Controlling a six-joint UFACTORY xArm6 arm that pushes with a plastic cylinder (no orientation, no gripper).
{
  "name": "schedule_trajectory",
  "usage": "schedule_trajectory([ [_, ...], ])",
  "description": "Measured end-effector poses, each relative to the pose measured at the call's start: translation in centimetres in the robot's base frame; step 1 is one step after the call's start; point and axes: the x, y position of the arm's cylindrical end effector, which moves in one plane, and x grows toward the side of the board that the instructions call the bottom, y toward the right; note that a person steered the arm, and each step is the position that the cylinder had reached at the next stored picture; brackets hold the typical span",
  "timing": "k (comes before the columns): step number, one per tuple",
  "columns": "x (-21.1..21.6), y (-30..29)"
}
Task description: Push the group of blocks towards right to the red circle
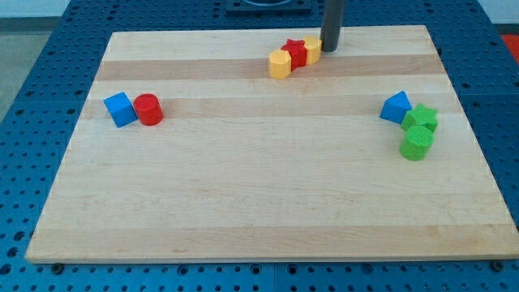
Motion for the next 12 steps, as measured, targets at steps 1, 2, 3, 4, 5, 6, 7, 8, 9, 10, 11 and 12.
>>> schedule_trajectory([
  [1, 0.2, -2.3],
  [2, 0.5, -5.3],
  [3, 0.9, -8.2],
  [4, 2.1, -10.0],
  [5, 3.8, -11.4],
  [6, 5.2, -13.2],
  [7, 6.7, -15.3],
  [8, 8.3, -17.6],
  [9, 10.1, -20.0],
  [10, 10.9, -20.8],
  [11, 10.9, -20.0],
  [12, 11.8, -20.4],
])
